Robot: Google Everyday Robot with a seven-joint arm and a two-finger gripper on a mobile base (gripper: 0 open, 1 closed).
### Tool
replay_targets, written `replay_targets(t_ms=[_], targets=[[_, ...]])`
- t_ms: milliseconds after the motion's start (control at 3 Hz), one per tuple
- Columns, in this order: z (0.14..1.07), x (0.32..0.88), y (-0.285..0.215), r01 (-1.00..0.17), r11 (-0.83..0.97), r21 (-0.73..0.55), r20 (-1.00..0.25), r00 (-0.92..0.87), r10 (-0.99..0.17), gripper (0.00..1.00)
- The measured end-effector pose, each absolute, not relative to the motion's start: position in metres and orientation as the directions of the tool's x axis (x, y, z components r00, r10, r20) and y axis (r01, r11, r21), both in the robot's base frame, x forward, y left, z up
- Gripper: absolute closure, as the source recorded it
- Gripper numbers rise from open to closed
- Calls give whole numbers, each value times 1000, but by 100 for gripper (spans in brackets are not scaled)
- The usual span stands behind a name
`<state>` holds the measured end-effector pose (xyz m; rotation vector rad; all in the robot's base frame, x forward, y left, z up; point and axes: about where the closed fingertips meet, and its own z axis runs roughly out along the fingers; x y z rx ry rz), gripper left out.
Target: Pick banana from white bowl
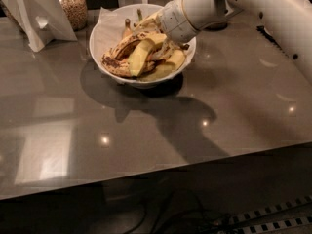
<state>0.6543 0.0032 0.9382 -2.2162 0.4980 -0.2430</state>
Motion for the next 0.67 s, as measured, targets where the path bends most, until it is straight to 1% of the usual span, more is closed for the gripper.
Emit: replay_targets(t_ms=[333, 667], targets=[[935, 655, 5, -276, -573, -772, -2, 902, -431, 65], [933, 655, 5, -282, -571, -771, -7, 900, -435, 88]])
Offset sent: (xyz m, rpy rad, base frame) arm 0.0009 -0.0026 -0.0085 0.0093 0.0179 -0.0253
